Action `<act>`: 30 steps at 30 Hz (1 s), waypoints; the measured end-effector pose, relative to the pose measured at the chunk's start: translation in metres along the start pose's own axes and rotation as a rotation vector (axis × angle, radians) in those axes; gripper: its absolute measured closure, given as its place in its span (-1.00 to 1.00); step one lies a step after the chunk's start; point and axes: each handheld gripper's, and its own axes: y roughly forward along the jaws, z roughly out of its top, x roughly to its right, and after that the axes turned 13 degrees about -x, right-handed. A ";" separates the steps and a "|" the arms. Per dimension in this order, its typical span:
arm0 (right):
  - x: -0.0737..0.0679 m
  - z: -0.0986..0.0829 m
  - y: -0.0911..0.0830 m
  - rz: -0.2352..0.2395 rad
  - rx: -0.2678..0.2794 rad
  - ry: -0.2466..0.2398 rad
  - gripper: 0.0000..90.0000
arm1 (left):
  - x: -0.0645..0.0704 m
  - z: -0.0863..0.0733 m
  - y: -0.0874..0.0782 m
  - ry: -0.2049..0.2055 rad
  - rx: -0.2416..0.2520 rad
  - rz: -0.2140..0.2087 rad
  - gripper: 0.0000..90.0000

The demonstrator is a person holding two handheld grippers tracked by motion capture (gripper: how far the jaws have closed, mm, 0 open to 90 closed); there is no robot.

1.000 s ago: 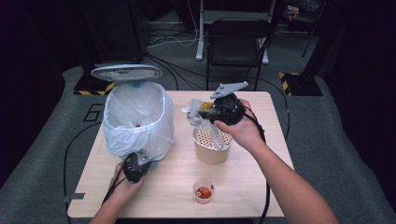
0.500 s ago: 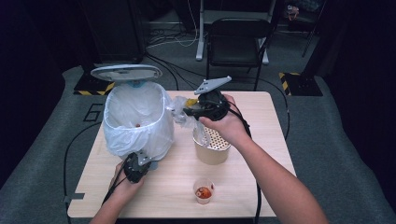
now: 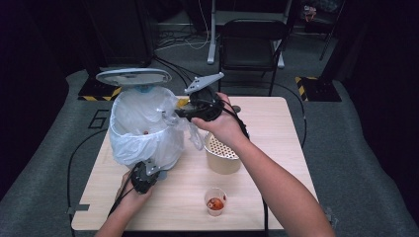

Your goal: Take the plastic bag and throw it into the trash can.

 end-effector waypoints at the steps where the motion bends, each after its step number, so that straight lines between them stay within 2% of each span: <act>1: -0.001 0.003 0.001 0.002 0.001 -0.004 0.68 | 0.000 0.000 0.000 0.003 0.000 0.001 1.00; 2: -0.002 0.007 0.002 -0.001 0.003 -0.010 0.68 | -0.004 0.001 -0.001 0.060 -0.005 0.020 1.00; 5: -0.004 0.016 0.004 -0.001 0.008 -0.021 0.68 | -0.005 0.001 -0.002 0.070 -0.005 0.033 1.00; 6: -0.004 0.019 0.004 -0.002 0.008 -0.023 0.68 | -0.003 0.001 -0.001 0.044 -0.004 0.012 1.00; 7: -0.005 0.021 0.005 -0.002 0.009 -0.022 0.68 | 0.002 0.000 0.001 -0.028 0.010 0.001 1.00; 8: -0.005 0.024 0.006 0.001 0.009 -0.023 0.68 | 0.003 0.000 0.002 -0.043 0.019 0.002 1.00; 10: -0.006 0.030 0.008 -0.001 0.009 -0.027 0.68 | 0.001 0.000 0.001 -0.019 0.010 0.004 1.00; 14: -0.007 0.038 0.014 0.002 0.001 -0.041 0.67 | 0.002 0.000 0.001 -0.036 0.017 -0.002 1.00; 30: -0.014 0.062 0.055 -0.011 -0.002 -0.019 0.65 | 0.002 0.000 0.001 -0.029 0.016 0.001 1.00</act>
